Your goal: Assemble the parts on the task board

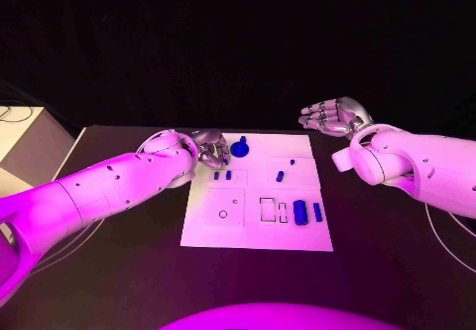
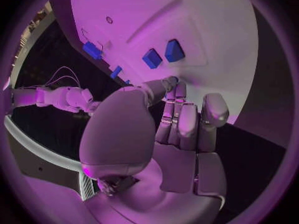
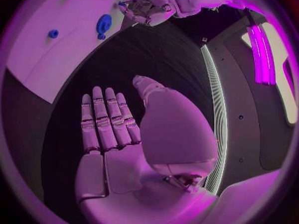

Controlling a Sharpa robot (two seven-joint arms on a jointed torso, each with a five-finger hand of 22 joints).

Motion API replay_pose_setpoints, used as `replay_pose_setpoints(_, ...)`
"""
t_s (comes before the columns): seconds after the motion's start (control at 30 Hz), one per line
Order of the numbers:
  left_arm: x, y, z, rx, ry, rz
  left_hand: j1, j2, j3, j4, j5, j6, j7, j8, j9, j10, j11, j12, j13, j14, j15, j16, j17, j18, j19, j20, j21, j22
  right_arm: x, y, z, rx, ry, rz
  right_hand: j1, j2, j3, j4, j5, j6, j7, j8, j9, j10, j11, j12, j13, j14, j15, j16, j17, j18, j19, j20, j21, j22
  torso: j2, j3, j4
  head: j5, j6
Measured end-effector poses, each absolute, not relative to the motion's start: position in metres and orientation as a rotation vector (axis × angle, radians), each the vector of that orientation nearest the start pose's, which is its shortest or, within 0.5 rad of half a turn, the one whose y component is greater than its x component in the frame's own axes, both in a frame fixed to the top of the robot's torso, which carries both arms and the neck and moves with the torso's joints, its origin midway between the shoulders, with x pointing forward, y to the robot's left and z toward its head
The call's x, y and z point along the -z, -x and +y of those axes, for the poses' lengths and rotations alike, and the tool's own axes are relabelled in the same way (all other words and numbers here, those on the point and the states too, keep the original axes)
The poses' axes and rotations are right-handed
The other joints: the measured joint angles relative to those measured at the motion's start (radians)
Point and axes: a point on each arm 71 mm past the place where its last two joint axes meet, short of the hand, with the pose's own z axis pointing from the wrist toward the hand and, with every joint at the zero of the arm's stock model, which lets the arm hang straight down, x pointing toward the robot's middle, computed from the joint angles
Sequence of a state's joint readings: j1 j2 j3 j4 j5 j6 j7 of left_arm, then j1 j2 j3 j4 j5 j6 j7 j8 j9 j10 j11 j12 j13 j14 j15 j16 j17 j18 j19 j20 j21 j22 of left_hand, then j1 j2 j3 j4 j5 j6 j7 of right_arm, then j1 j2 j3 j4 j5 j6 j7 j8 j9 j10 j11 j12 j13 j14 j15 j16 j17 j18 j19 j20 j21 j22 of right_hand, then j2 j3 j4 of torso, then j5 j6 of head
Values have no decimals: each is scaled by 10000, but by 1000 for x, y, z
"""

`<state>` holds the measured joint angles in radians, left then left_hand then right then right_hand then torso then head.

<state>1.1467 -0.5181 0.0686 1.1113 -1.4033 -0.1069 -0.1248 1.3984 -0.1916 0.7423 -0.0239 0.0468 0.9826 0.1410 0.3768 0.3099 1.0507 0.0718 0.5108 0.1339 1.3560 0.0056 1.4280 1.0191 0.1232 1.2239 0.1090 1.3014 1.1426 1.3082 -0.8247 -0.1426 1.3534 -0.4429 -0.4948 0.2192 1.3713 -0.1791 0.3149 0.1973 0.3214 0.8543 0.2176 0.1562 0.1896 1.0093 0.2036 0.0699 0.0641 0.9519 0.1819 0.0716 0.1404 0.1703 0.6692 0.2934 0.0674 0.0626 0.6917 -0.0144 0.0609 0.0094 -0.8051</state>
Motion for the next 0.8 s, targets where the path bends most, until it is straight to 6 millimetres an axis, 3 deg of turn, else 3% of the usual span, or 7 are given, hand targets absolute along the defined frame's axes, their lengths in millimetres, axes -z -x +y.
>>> replay_pose_setpoints(0.8,217,-552,148,5994,-650,18615,-26,-26,-11,-44,-2,-16,-11,-32,14,37,37,-57,1,-37,37,0,-137,-1,0,0,0,-102,168,-527,-259,-10271,-7283,14748,0,0,31,-31,38,0,0,0,-11,0,0,0,0,0,0,0,-13,0,-36,-36,0,0,-1,-4,11,-56,-29)
